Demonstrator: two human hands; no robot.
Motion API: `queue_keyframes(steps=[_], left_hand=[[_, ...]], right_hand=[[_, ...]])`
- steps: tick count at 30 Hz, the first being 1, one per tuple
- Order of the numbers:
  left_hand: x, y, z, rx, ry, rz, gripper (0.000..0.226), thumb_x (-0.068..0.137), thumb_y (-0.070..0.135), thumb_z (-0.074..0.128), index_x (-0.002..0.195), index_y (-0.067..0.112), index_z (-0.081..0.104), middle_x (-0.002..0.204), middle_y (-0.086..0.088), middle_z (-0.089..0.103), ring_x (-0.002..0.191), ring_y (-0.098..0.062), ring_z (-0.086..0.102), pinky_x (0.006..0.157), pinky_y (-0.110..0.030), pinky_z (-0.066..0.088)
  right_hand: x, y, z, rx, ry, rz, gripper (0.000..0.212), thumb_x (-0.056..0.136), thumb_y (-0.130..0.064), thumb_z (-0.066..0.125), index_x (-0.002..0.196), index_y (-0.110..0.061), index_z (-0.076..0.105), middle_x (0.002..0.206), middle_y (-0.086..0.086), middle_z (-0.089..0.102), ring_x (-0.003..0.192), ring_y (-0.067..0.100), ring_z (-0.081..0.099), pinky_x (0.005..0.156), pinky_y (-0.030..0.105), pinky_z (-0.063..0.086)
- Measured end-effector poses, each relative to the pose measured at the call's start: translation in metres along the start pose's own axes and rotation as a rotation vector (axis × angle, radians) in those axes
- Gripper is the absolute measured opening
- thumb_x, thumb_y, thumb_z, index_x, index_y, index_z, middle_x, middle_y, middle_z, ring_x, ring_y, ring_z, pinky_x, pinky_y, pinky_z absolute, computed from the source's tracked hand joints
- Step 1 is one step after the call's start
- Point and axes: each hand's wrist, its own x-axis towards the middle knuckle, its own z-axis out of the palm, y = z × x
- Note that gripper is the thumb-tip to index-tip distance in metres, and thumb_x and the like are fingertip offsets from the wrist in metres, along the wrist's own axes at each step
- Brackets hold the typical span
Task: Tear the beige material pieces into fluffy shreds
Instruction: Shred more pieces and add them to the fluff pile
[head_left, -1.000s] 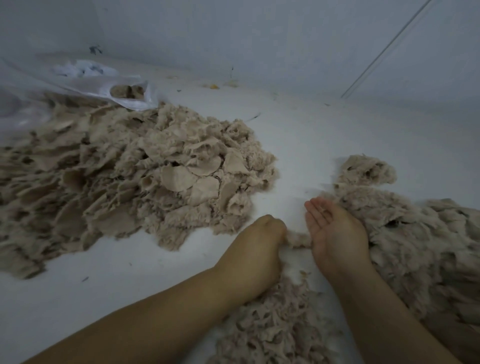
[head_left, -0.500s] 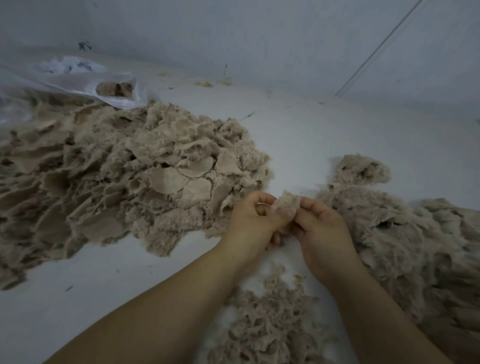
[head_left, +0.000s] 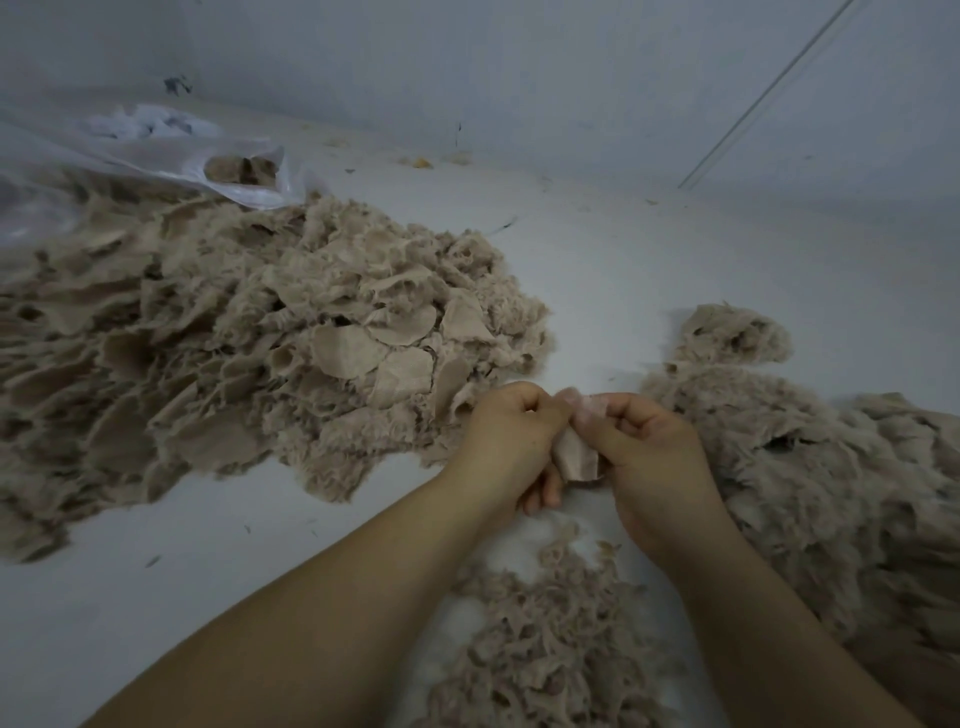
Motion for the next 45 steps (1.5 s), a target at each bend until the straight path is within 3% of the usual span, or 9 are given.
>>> queue_keyframes(steps=[5, 11, 15, 19, 24, 28, 36, 40, 45], left_hand=[[0.000, 0.004, -0.006, -0.167, 0.065, -0.033, 0.034, 0.103, 0.028, 0.047, 0.085, 0.001, 0.055, 0.056, -0.018, 0.048, 0.027, -0.018, 0.039, 0.030, -0.016, 0.023], [-0.010, 0.005, -0.009, 0.079, -0.144, -0.018, 0.024, 0.100, 0.019, 0.054, 0.087, -0.001, 0.058, 0.050, -0.008, 0.055, 0.026, -0.013, 0.037, 0.031, -0.013, 0.023], [-0.009, 0.008, -0.016, -0.146, 0.093, 0.093, 0.036, 0.100, 0.013, 0.049, 0.066, 0.013, 0.061, 0.047, -0.007, 0.050, 0.026, -0.014, 0.031, 0.032, -0.013, 0.020], [-0.002, 0.018, -0.024, -0.488, 0.272, 0.264, 0.023, 0.102, 0.024, 0.048, 0.098, 0.004, 0.056, 0.075, -0.014, 0.066, 0.039, -0.017, 0.050, 0.036, -0.022, 0.035], [-0.012, -0.005, -0.002, 0.172, 0.127, 0.167, 0.015, 0.097, 0.004, 0.054, 0.085, 0.007, 0.062, 0.071, -0.005, 0.068, 0.048, -0.017, 0.057, 0.042, -0.027, 0.044], [0.004, 0.002, 0.016, 0.727, 0.017, 0.413, 0.018, 0.089, 0.004, 0.060, 0.086, 0.017, 0.071, 0.082, 0.003, 0.071, 0.072, -0.009, 0.063, 0.065, -0.024, 0.053], [0.074, 0.020, 0.047, 0.981, -0.352, 0.561, 0.053, 0.085, -0.006, 0.053, 0.136, 0.011, 0.053, 0.142, -0.010, 0.051, 0.129, -0.020, 0.045, 0.105, -0.020, 0.030], [0.093, 0.012, 0.061, 0.966, -0.540, 0.434, 0.019, 0.091, 0.001, 0.049, 0.095, 0.014, 0.062, 0.102, -0.007, 0.066, 0.093, -0.020, 0.060, 0.083, -0.029, 0.047], [0.095, 0.002, 0.051, 1.022, -0.307, 0.648, 0.016, 0.070, 0.002, 0.050, 0.071, 0.002, 0.066, 0.073, -0.011, 0.064, 0.074, -0.025, 0.057, 0.064, -0.033, 0.044]], right_hand=[[0.001, 0.001, 0.003, 0.044, 0.003, -0.010, 0.020, 0.093, -0.020, 0.064, 0.082, -0.004, 0.070, 0.083, 0.033, 0.068, 0.074, 0.045, 0.067, 0.079, 0.058, 0.057], [0.001, -0.001, 0.002, 0.095, 0.081, 0.020, 0.031, 0.097, -0.014, 0.061, 0.070, -0.012, 0.076, 0.067, 0.013, 0.066, 0.058, 0.019, 0.060, 0.057, 0.029, 0.054], [0.004, -0.004, 0.003, 0.236, 0.171, 0.090, 0.027, 0.101, -0.004, 0.052, 0.081, -0.005, 0.071, 0.064, 0.004, 0.066, 0.055, 0.008, 0.058, 0.051, 0.016, 0.048], [0.004, -0.004, 0.006, 0.199, 0.200, 0.111, 0.026, 0.102, -0.004, 0.048, 0.084, -0.004, 0.067, 0.061, -0.001, 0.063, 0.053, 0.005, 0.052, 0.048, 0.015, 0.042], [-0.002, -0.008, 0.007, 0.330, 0.308, 0.098, 0.029, 0.103, -0.007, 0.046, 0.078, -0.007, 0.060, 0.054, -0.002, 0.046, 0.043, 0.007, 0.033, 0.036, 0.018, 0.028], [-0.006, -0.011, 0.006, 0.498, 0.398, 0.096, 0.030, 0.105, -0.012, 0.044, 0.077, -0.008, 0.056, 0.054, -0.003, 0.041, 0.042, 0.007, 0.030, 0.037, 0.020, 0.026], [-0.007, -0.015, 0.011, 0.545, 0.472, 0.090, 0.034, 0.107, -0.016, 0.042, 0.076, -0.011, 0.055, 0.055, -0.005, 0.043, 0.045, 0.005, 0.033, 0.039, 0.017, 0.030], [-0.002, -0.018, 0.007, 0.609, 0.547, 0.112, 0.030, 0.107, -0.016, 0.042, 0.081, -0.011, 0.057, 0.056, -0.005, 0.046, 0.044, 0.004, 0.035, 0.039, 0.017, 0.030], [0.003, -0.019, 0.005, 0.609, 0.637, 0.142, 0.023, 0.106, -0.016, 0.046, 0.093, -0.010, 0.064, 0.061, -0.006, 0.055, 0.053, 0.005, 0.046, 0.045, 0.017, 0.039]])
